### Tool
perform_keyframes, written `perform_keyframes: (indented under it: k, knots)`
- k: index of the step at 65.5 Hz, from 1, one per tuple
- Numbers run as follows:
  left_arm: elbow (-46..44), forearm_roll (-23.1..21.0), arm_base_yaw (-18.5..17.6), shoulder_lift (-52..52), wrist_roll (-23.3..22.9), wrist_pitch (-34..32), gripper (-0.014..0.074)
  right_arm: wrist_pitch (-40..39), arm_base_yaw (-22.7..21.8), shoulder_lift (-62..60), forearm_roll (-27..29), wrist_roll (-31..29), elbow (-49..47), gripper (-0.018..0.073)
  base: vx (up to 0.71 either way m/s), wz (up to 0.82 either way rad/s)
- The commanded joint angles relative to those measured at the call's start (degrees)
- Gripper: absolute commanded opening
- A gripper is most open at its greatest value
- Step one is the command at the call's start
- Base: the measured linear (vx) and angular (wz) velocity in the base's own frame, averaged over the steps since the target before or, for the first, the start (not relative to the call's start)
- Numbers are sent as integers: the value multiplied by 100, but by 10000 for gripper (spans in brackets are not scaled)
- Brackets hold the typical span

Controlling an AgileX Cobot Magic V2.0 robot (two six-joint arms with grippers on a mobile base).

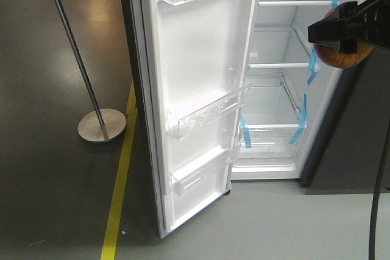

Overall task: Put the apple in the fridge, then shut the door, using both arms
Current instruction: 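Approach the refrigerator opening with the apple held in the right gripper, then bring the held apple up to the refrigerator shelves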

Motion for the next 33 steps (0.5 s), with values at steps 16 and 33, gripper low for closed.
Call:
perform_keyframes:
  k: [16, 33]
  knots:
    - [77, 15, 7, -96, -17, -415, -8, -361, 4, -165, 147, -13, -167, 133, 12, 0]
    - [77, 15, 7, -96, -17, -415, -8, -361, 4, -165, 147, -13, -167, 133, 10, 0]
